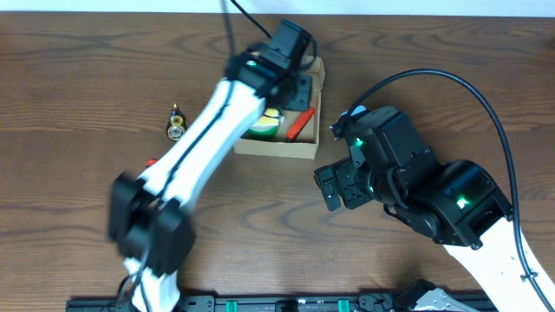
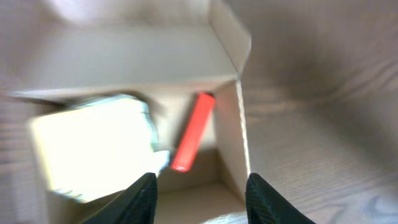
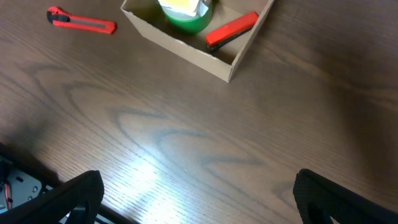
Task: Pack container
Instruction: 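Carry the red lighter with the left gripper and drop it into the box, then move the left gripper to the gold tape dispenser and grasp it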
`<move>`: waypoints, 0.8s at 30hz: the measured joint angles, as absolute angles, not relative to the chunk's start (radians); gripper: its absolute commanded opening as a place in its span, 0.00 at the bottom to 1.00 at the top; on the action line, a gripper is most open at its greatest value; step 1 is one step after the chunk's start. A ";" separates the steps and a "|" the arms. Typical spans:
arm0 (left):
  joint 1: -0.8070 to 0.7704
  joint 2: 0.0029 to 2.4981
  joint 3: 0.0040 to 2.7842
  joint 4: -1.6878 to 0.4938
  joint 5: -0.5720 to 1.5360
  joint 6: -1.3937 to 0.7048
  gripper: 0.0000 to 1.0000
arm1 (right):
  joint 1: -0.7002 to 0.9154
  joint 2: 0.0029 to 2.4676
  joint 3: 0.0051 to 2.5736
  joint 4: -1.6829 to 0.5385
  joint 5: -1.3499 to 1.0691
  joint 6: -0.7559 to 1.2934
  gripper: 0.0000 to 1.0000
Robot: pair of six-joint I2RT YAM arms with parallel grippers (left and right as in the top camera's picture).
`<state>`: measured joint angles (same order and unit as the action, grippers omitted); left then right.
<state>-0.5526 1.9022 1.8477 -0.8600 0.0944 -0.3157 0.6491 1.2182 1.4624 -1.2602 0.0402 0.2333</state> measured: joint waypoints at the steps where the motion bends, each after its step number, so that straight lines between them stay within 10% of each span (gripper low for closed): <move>1: -0.549 1.865 1.853 -0.871 0.064 -0.308 0.49 | 0.649 1.218 1.462 -1.260 0.040 0.233 0.99; 13: -0.208 1.723 1.833 -1.028 -0.054 -0.223 0.48 | 0.649 1.218 1.462 -1.260 0.040 0.233 0.99; 24: -0.034 1.732 1.433 -0.758 -0.032 -0.089 0.86 | 0.649 1.218 1.462 -1.260 0.040 0.233 0.99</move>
